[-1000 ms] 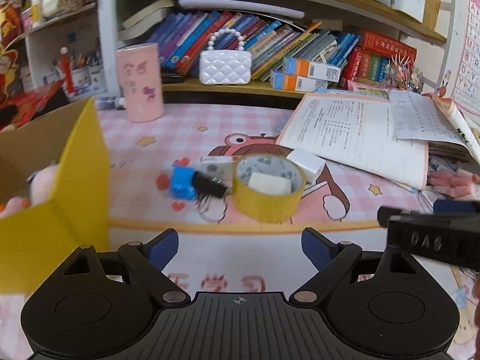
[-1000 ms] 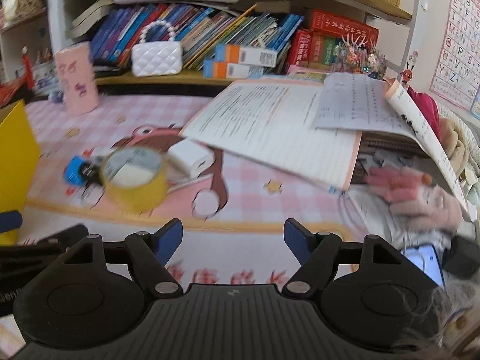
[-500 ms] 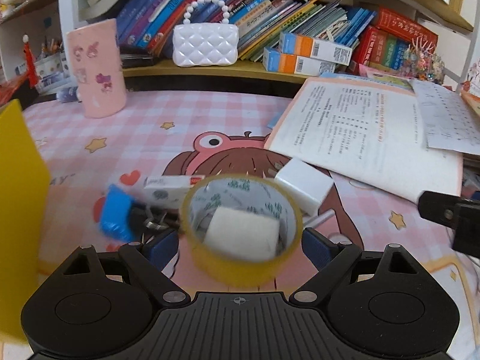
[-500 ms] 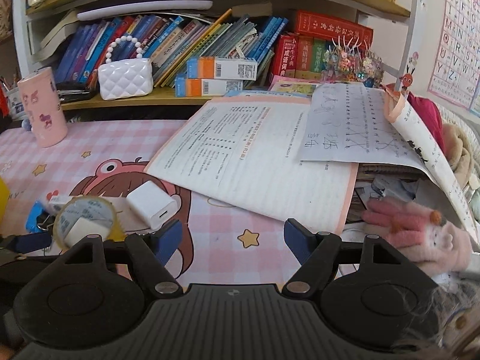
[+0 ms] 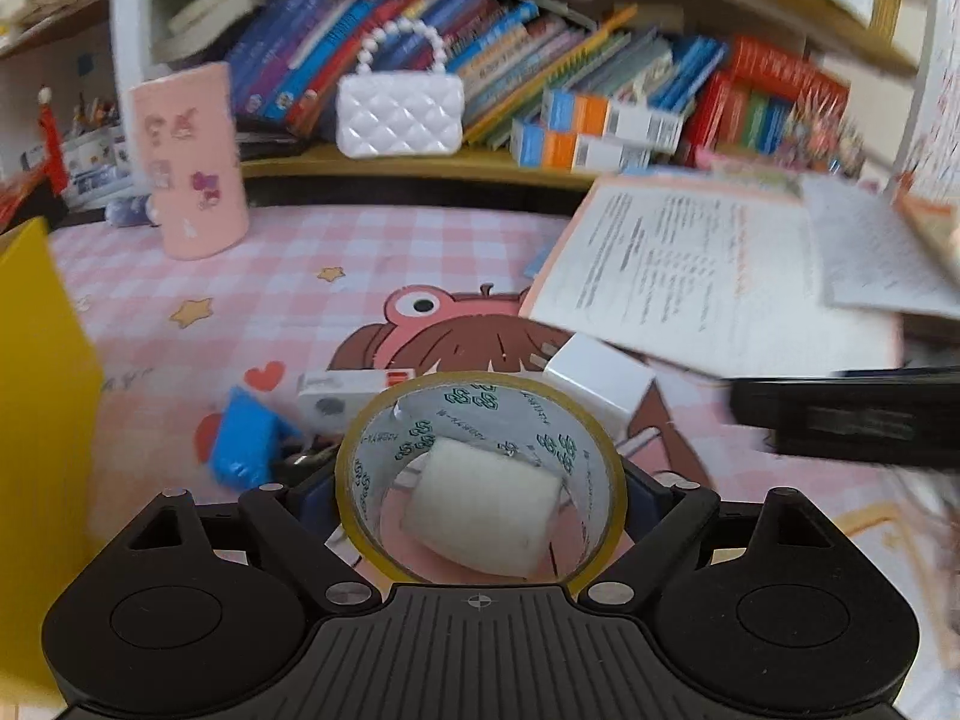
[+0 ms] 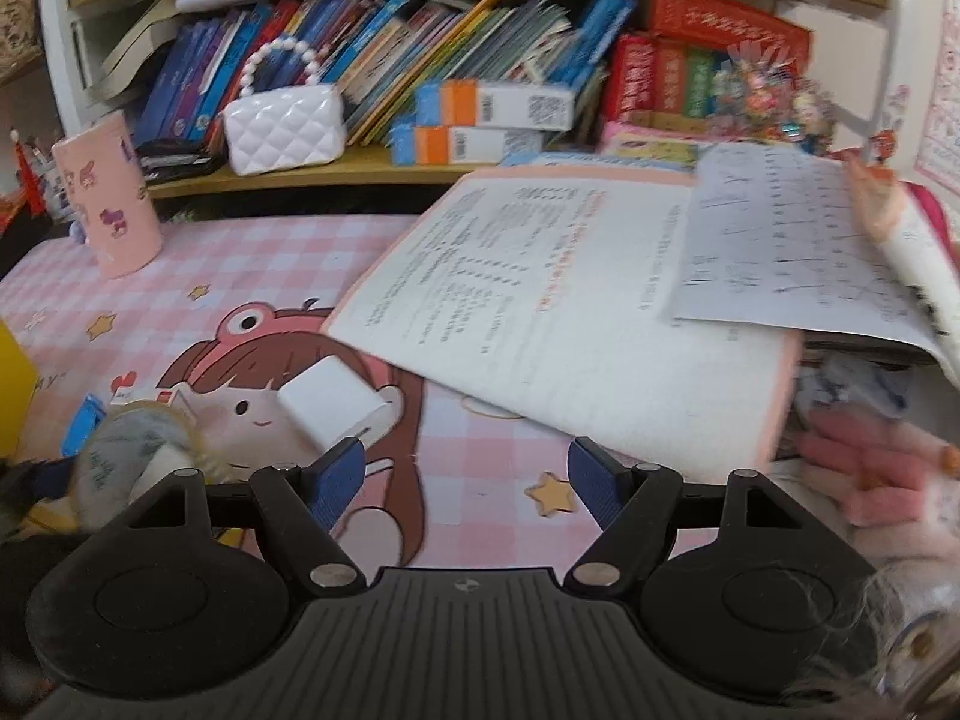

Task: Organize objects
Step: 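Grasp the white charger block with the right tool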

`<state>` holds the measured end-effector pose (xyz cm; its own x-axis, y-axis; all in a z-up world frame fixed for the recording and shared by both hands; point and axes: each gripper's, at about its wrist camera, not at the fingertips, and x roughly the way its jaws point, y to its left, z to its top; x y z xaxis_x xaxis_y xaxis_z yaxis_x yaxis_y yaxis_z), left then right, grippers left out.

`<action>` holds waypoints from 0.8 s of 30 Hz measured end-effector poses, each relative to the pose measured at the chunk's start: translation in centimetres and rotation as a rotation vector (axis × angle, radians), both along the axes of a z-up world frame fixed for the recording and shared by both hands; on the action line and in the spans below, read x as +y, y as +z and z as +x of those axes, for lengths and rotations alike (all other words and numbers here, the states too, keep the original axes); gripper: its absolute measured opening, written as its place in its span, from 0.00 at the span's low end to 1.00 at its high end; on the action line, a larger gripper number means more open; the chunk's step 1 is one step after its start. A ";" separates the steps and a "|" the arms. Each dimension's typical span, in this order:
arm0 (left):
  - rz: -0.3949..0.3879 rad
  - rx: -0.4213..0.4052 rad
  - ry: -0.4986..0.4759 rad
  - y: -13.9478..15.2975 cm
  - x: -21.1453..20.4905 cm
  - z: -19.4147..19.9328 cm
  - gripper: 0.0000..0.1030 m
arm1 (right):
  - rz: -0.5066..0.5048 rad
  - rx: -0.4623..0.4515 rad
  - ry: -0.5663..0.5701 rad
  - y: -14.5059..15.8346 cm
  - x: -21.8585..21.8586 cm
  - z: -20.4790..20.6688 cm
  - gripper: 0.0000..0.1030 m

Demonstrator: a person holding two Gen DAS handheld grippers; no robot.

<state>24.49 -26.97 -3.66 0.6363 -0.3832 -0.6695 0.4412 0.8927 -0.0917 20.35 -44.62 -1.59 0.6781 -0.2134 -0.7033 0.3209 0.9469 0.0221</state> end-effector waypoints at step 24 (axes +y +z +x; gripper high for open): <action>-0.105 0.053 0.148 2.9 12.5 -9.9 0.87 | 0.013 0.035 0.270 -4.7 3.9 6.9 0.44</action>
<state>14.62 -14.48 -0.78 0.6558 -0.3576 -0.6649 0.2977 0.9318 -0.2076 27.27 -40.69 -6.28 0.6843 -0.0192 -0.7290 0.0578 0.9979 0.0280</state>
